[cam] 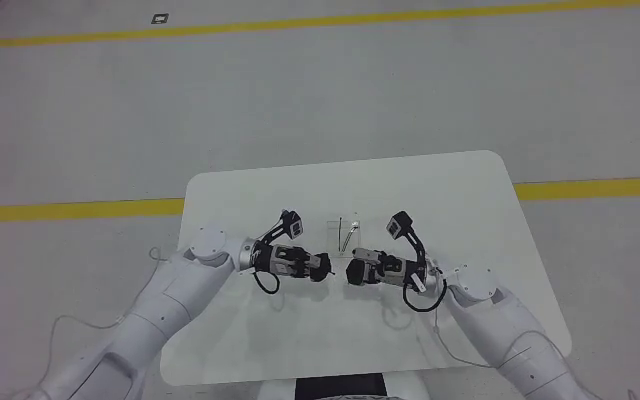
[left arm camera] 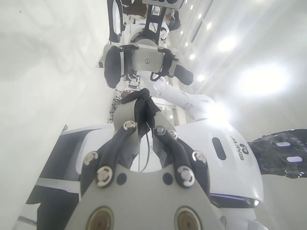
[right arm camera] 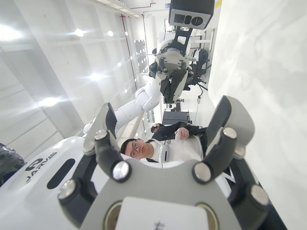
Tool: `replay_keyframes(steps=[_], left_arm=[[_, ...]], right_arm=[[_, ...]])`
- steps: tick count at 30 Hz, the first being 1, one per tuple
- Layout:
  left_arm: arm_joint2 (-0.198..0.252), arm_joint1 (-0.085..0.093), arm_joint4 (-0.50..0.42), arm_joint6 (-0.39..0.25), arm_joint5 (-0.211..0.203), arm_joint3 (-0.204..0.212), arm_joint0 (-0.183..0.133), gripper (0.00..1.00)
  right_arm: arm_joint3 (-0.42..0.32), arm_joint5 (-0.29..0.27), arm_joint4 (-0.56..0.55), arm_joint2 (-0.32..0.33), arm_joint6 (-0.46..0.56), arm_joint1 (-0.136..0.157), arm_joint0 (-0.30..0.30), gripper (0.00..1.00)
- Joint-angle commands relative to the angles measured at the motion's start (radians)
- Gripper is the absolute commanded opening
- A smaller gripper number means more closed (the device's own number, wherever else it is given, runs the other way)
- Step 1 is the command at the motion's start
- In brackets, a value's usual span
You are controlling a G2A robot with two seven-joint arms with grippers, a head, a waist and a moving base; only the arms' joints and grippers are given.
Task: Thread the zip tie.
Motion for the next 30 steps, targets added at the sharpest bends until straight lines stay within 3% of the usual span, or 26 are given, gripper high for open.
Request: replay_keyframes(steps=[1,15,18,21,26,30], left_arm=[[-0.006,0.000,-0.014,0.007,-0.009,-0.006,0.006,0.00],[-0.011,0.000,-0.030,0.006,-0.023,-0.015,0.011,0.00],[-0.030,0.005,0.009,0.073,-0.083,-0.027,0.027,0.00],[-0.088,0.019,0.085,0.142,-0.090,-0.057,0.049,0.00],[-0.223,0.036,0.185,0.222,-0.090,-0.131,0.136,0.00],[-0.325,0.037,0.285,0.273,-0.090,-0.210,0.209,0.00]], right_arm=[[0.004,0.013,0.018,-0.005,0.000,-0.001,-0.003,1.00],[0.004,0.013,0.018,-0.005,0.000,-0.001,-0.003,1.00],[0.004,0.013,0.018,-0.005,0.000,-0.001,-0.003,1.00],[0.004,0.013,0.018,-0.005,0.000,-0.001,-0.003,1.00],[0.004,0.013,0.018,-0.005,0.000,-0.001,-0.003,1.00],[0.004,0.013,0.018,-0.005,0.000,-0.001,-0.003,1.00]])
